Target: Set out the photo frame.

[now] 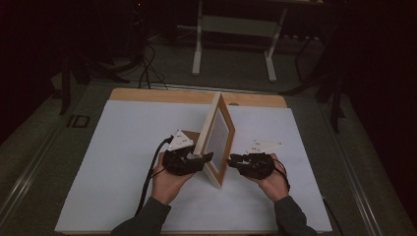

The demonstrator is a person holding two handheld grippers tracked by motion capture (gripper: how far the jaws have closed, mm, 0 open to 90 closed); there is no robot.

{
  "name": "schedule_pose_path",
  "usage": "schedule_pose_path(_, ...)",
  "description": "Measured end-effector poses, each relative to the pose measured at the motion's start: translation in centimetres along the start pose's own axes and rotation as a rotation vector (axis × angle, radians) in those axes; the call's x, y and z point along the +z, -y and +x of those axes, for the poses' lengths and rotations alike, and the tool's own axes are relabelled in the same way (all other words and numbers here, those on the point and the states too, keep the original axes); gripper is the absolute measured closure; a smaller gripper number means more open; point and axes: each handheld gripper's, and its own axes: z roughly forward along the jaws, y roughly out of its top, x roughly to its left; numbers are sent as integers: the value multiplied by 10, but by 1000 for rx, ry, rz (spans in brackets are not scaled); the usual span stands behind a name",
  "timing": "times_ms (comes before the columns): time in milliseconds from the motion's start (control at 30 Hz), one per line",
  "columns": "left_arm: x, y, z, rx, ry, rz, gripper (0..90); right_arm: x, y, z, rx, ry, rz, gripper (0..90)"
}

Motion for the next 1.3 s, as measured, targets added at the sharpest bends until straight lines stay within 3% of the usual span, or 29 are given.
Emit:
schedule_pose_path(433, 6, 0, -2, -39, -62, -15, 432, 5, 0, 1, -1, -9, 2, 705)
schedule_pose_path(733, 10, -1, -3, -58, -44, -7, 530, 4, 0, -1, 7, -5, -2, 699)
schedule_pose_path(1300, 7, -3, 0, -54, -80, 11, 609, -1, -1, -6, 22, 12, -14, 681)
